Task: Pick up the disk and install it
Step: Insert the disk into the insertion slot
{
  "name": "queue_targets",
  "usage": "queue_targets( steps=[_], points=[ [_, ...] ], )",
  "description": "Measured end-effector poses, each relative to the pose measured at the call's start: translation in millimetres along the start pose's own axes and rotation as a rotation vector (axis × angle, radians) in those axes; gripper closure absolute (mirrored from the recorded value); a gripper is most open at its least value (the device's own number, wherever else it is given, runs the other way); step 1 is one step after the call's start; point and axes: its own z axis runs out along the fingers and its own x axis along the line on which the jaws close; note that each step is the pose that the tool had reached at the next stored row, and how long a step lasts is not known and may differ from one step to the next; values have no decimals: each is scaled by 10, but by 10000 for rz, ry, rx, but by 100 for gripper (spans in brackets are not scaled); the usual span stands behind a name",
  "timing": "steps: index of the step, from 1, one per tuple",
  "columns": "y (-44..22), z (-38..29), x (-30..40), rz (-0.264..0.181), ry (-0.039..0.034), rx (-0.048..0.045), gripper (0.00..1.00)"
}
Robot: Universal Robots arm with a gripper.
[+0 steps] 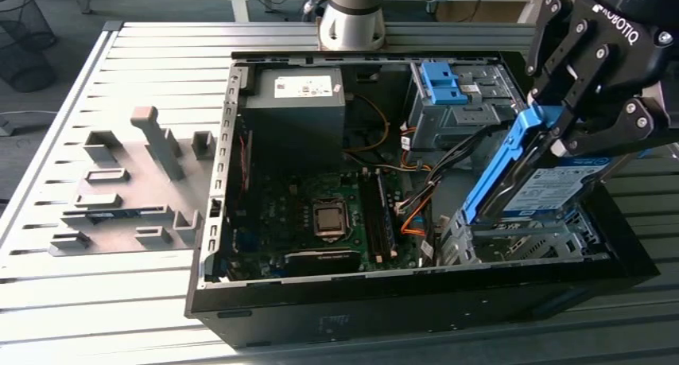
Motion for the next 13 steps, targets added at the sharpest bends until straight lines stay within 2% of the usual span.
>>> queue_targets(
  steps=[13],
  points=[
    [-8, 78, 1, 38, -1, 0, 63]
  ],
)
